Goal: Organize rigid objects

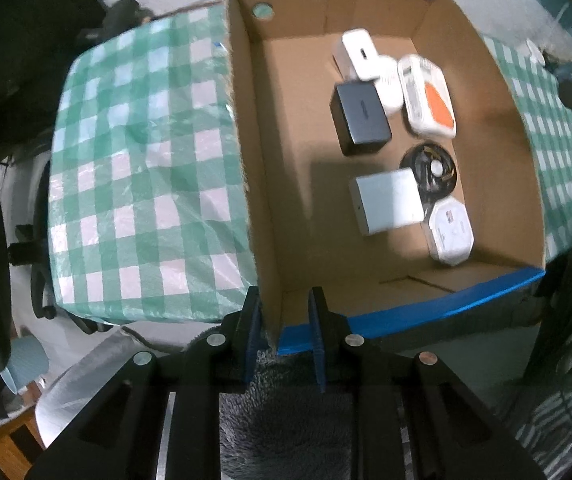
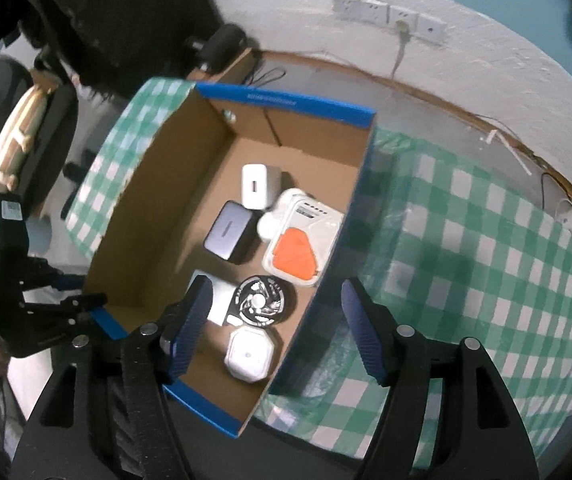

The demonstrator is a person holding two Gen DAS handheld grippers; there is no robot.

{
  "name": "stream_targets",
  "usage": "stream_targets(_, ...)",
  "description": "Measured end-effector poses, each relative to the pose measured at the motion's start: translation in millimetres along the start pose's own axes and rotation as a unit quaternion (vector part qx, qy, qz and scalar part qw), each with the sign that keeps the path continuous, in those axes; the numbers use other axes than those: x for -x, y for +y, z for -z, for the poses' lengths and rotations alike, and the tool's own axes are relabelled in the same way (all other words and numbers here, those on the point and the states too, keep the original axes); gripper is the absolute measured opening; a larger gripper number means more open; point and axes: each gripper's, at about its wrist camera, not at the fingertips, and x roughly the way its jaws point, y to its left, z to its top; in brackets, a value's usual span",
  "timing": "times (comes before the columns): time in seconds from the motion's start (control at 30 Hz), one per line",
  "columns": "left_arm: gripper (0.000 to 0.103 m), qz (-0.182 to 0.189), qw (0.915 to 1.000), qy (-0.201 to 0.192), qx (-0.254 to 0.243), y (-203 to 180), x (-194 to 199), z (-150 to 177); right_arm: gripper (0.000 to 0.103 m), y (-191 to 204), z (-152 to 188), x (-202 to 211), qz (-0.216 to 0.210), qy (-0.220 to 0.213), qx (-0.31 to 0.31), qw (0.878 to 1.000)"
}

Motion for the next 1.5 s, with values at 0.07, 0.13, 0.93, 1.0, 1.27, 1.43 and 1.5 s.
stream_targets(0.07,0.026,0.0,0.9997,-0.021,0.015,-1,10,3,0.069,-2,4,12,0.004,-0.015,-0.012,1.0)
stream_targets(0.13,0.027,-0.002,0.9985,-0.046,0.028,-3,21,8,0.07,-3,7,24,0.005,-0.03,-0.018,0.999)
stream_targets(0.93,0.092,-0.047,0.9559,-0.287,0.037,-81,170,87,0.077,-4,85,180,0.065,-0.191,-0.047,0.978)
stream_targets(1.0,0.092,-0.048,0.952,-0.3,0.034,-86,177,94,0.077,-2,93,190,0.07,-0.2,-0.046,0.976)
stream_targets(1.27,0.1,-0.036,0.938,-0.341,0.049,-94,198,117,0.077,6,120,217,0.078,-0.233,-0.043,0.968)
stream_targets(1.43,0.101,-0.046,0.9265,-0.372,0.035,-104,208,130,0.077,10,136,234,0.093,-0.259,-0.042,0.961)
stream_targets(1.5,0.101,-0.041,0.9226,-0.383,0.023,-111,214,134,0.077,10,142,238,0.099,-0.264,-0.043,0.958)
